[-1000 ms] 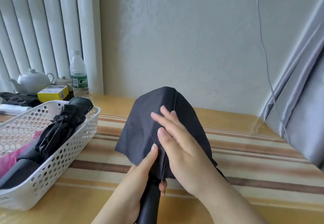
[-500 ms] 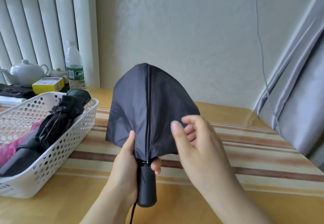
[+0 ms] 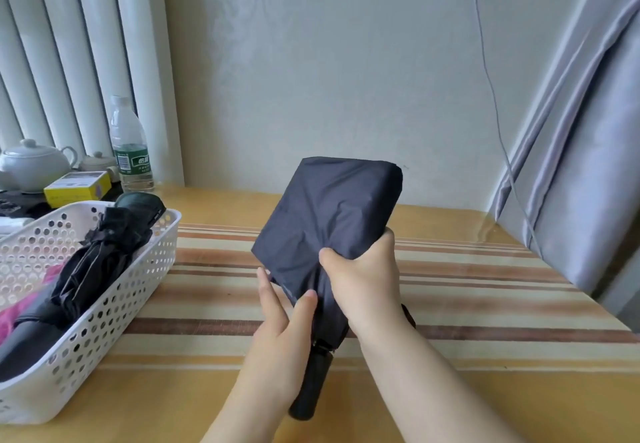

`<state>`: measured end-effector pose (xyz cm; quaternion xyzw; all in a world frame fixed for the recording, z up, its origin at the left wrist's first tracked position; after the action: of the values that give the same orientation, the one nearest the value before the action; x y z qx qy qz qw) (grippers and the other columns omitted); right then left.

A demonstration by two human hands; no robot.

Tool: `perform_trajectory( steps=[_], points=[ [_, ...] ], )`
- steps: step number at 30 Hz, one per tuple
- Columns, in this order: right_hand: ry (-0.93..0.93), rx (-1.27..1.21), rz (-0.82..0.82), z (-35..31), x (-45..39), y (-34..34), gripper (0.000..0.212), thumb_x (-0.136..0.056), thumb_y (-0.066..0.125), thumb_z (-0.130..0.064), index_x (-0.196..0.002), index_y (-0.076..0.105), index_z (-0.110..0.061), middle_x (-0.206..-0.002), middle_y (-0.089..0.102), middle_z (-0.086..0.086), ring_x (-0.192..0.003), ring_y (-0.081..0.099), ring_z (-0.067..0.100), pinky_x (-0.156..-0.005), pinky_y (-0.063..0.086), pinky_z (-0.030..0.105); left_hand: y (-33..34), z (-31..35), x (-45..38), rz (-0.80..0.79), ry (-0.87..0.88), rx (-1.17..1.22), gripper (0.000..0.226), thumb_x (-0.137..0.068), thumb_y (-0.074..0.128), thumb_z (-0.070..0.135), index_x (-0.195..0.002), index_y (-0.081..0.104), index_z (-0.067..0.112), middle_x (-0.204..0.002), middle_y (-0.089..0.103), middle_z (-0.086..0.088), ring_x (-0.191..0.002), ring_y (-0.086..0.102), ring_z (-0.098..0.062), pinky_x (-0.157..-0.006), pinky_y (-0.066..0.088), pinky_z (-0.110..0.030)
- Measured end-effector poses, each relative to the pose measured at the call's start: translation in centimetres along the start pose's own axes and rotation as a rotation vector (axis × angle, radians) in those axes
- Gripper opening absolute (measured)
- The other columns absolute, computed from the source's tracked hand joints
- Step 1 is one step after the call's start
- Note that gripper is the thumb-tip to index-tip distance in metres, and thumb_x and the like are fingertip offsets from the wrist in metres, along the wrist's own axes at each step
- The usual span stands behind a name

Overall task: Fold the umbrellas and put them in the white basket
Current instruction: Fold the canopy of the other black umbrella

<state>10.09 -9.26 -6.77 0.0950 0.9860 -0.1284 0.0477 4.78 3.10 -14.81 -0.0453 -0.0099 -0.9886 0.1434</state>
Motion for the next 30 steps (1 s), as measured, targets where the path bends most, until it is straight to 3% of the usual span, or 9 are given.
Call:
perform_trajectory(
  steps=[1,3,5,8,11,14,17,23,30],
  points=[
    [-0.03,0.012,0.032,-0.3,-0.2,-0.5,0.062,-0.081,0.068,-0.015,-0.133,0.036,-0.02,-0.118,0.058,0.003,-0.1,0.059,0.025,-0.069,0.044,0.025,-1.1,2.0,0.4,0.135,0.178,-0.266,0.064,-0.094,0.045,0.041,-0.148,0.012,0.039,-0.083,0.065,0.004,-0.07,0.058,-0.014,-0.064,0.045,-0.033],
    [-0.099,0.009,0.079,-1.1,-0.6,-1.2,0.075,-0.083,0.068,-0.015,-0.144,0.025,-0.024,-0.132,0.052,0.001,-0.117,0.054,0.024,-0.085,0.044,0.028,-1.7,6.2,2.7,0.345,0.624,-0.578,0.067,-0.082,0.048,0.041,-0.142,0.028,0.021,-0.105,0.06,-0.002,-0.081,0.06,-0.017,-0.061,0.044,-0.018],
    [-0.143,-0.017,0.091,-1.4,-0.6,-1.1,0.084,-0.083,0.068,-0.014,-0.149,0.017,-0.026,-0.141,0.047,-0.001,-0.125,0.049,0.02,-0.099,0.043,0.031,1.0,6.2,3.4,0.226,0.776,-0.709,0.075,-0.07,0.052,0.047,-0.139,0.033,0.023,-0.117,0.047,0.0,-0.089,0.06,-0.018,-0.067,0.045,-0.018],
    [-0.159,-0.113,0.039,-1.4,0.3,0.7,0.093,-0.08,0.07,-0.012,-0.15,0.012,-0.033,-0.143,0.044,-0.008,-0.127,0.048,0.013,-0.105,0.042,0.032,1.2,4.4,1.9,0.089,0.542,-0.67,0.097,-0.065,0.052,0.06,-0.136,-0.014,0.064,-0.116,0.037,0.017,-0.09,0.057,-0.006,-0.067,0.042,-0.011],
    [-0.167,-0.159,-0.03,-1.6,1.3,2.3,0.092,-0.081,0.071,-0.02,-0.15,0.013,-0.036,-0.142,0.042,-0.009,-0.128,0.046,0.011,-0.106,0.042,0.036,-0.5,4.2,1.5,0.116,0.473,-0.429,0.095,-0.077,0.069,0.036,-0.129,0.0,0.075,-0.105,0.061,0.023,-0.089,0.06,0.0,-0.067,0.044,-0.01],
    [-0.215,-0.038,-0.16,-1.9,1.5,2.2,0.066,-0.088,0.057,-0.048,-0.147,0.027,-0.038,-0.135,0.047,-0.011,-0.122,0.049,0.009,-0.097,0.047,0.031,-0.9,3.3,0.3,-0.002,0.307,-0.034,0.074,-0.079,0.073,0.011,-0.127,0.039,0.056,-0.082,0.07,0.014,-0.064,0.061,-0.004,-0.055,0.045,-0.012],
    [-0.373,0.275,-0.103,-1.6,1.0,-0.9,0.047,-0.091,0.044,-0.051,-0.134,0.048,-0.032,-0.123,0.047,-0.011,-0.117,0.047,0.008,-0.092,0.041,0.021,-0.4,2.9,0.1,-0.12,0.153,0.283,0.046,-0.071,0.08,0.017,-0.112,0.06,0.026,-0.06,0.056,-0.012,-0.047,0.049,-0.021,-0.042,0.041,-0.028],
    [-0.041,0.165,0.078,3.2,-1.4,-7.1,0.045,-0.082,0.065,-0.048,-0.111,0.038,-0.027,-0.117,0.04,-0.007,-0.098,0.05,0.01,-0.081,0.039,0.027,0.6,1.9,0.4,-0.221,0.022,0.526,0.029,-0.067,0.069,0.025,-0.091,0.058,0.014,-0.06,0.048,-0.01,-0.045,0.042,-0.02,-0.041,0.039,-0.028],
    [0.033,0.127,-0.238,3.0,-2.9,-6.1,0.026,-0.086,0.066,-0.041,-0.093,0.068,-0.016,-0.095,0.072,0.009,-0.087,0.066,0.021,-0.073,0.049,0.032,0.6,1.1,0.0,-0.252,-0.046,0.572,0.032,-0.066,0.077,0.026,-0.087,0.056,0.017,-0.059,0.046,-0.007,-0.038,0.038,-0.016,-0.035,0.035,-0.025]
  ],
)
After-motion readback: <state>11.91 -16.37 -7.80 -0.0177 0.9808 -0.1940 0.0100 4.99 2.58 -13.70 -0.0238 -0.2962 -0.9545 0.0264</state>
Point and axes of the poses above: each hand's wrist, its own x-axis away from the middle knuckle, its own y-axis out of the palm, z = x × y, the point moved 10 cm from there along -x, towards the middle knuckle
